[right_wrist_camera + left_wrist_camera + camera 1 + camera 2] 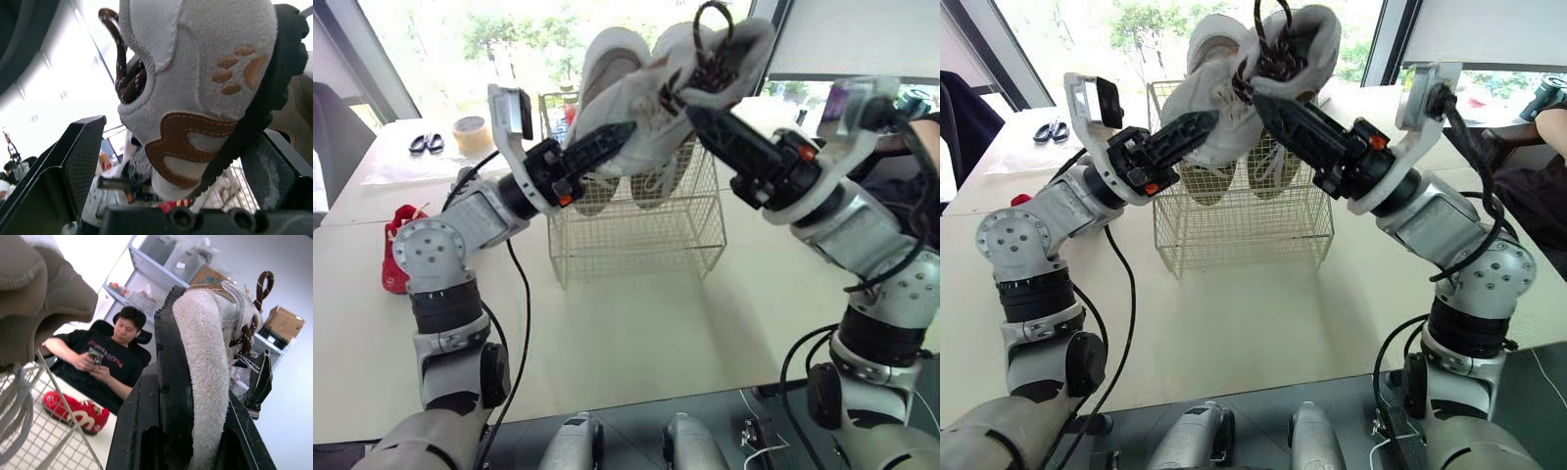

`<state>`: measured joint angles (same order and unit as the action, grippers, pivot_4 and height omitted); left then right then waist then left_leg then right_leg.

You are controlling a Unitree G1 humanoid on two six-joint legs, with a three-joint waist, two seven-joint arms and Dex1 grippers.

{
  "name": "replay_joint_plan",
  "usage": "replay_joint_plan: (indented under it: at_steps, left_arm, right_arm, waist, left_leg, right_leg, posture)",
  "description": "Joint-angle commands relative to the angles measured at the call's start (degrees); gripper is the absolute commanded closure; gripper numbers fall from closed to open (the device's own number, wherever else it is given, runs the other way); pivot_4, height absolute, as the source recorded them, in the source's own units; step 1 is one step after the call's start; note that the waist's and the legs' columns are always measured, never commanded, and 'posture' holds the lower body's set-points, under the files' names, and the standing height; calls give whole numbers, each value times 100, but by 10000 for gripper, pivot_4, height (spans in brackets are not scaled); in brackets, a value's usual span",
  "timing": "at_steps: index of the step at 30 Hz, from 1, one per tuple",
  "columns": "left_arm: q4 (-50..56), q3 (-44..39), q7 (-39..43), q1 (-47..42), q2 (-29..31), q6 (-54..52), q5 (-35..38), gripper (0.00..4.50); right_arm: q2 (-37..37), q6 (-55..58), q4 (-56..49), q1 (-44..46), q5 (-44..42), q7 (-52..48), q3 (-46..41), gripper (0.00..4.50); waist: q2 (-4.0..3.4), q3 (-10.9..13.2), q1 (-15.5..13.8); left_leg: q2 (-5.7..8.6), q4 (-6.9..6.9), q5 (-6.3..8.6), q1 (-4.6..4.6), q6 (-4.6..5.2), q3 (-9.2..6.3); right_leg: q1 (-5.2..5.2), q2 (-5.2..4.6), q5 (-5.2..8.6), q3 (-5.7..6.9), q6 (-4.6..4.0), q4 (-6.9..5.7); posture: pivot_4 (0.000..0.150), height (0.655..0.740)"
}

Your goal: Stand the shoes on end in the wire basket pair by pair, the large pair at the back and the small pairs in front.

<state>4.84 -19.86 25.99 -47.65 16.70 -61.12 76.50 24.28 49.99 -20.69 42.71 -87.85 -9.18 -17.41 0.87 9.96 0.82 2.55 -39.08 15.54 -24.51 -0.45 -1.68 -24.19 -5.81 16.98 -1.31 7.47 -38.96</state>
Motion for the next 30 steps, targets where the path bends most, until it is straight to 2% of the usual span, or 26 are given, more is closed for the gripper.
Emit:
replay_joint_plan:
  at_steps: [1,4,10,12,13,15,16,18,22,26,30]
  left_arm:
    - [156,158,-52,17,-16,214,-122,42424]
    - [202,238,-58,54,5,301,-133,42424]
    - [349,385,-82,162,44,400,-135,42424]
    - [393,445,-147,195,110,361,-158,42424]
    - [396,462,-201,207,138,323,-142,42424]
    - [455,503,-106,221,278,162,-4,32288]
    - [499,523,-79,221,351,157,-12,28987]
    - [546,564,-52,216,500,205,-149,19369]
    - [613,556,516,341,1238,89,-305,170]
    - [372,584,950,347,1720,190,-602,170]
    - [302,620,1154,265,1832,397,-917,170]
  right_arm:
    - [-119,-307,-100,219,-220,93,40,445]
    - [-148,-443,-16,282,-265,188,36,7248]
    - [-131,-571,18,329,-330,258,86,34312]
    - [-79,-574,22,317,-337,263,78,39913]
    - [-51,-571,25,311,-330,265,72,40583]
    - [60,-526,78,346,-270,263,80,40584]
    - [145,-481,122,377,-226,231,92,40584]
    - [328,-404,225,447,-123,90,113,40584]
    - [1134,-106,902,971,760,-974,434,40584]
    - [2066,-414,1650,1423,2301,-2983,1218,40584]
    - [2410,-1969,3085,2137,4434,-5129,2396,40584]
  waist:
    - [0,0,-3]
    - [0,0,-1]
    - [0,0,10]
    - [0,0,8]
    - [0,0,8]
    - [0,0,12]
    - [0,0,11]
    - [-1,1,5]
    - [-3,2,30]
    - [-4,2,19]
    - [-5,3,27]
  left_leg:
    - [0,0,0,0,0,0]
    - [0,0,0,0,0,0]
    - [-1,1,0,0,1,0]
    - [-1,1,0,0,1,0]
    - [-1,1,1,0,1,0]
    - [-1,1,1,0,1,0]
    - [-1,1,1,0,2,0]
    - [0,1,1,0,2,0]
    - [-1,7,3,0,5,1]
    - [-11,15,11,1,20,-1]
    - [-13,10,17,2,30,0]
  right_leg:
    - [0,0,0,0,0,0]
    - [1,0,0,0,0,0]
    - [1,2,0,0,0,1]
    - [1,2,0,0,0,1]
    - [1,2,0,0,0,1]
    - [1,2,0,0,0,1]
    - [1,2,0,0,0,1]
    - [1,2,0,0,0,1]
    - [0,8,0,-1,0,5]
    - [6,20,0,0,-1,25]
    - [18,22,0,5,0,45]
  posture:
    - [1500,7400]
    - [1500,7400]
    - [1500,7400]
    - [1500,7400]
    - [1500,7400]
    - [1500,7400]
    - [1500,7400]
    - [1500,7400]
    - [1500,7400]
    - [1500,7400]
    - [1500,7400]
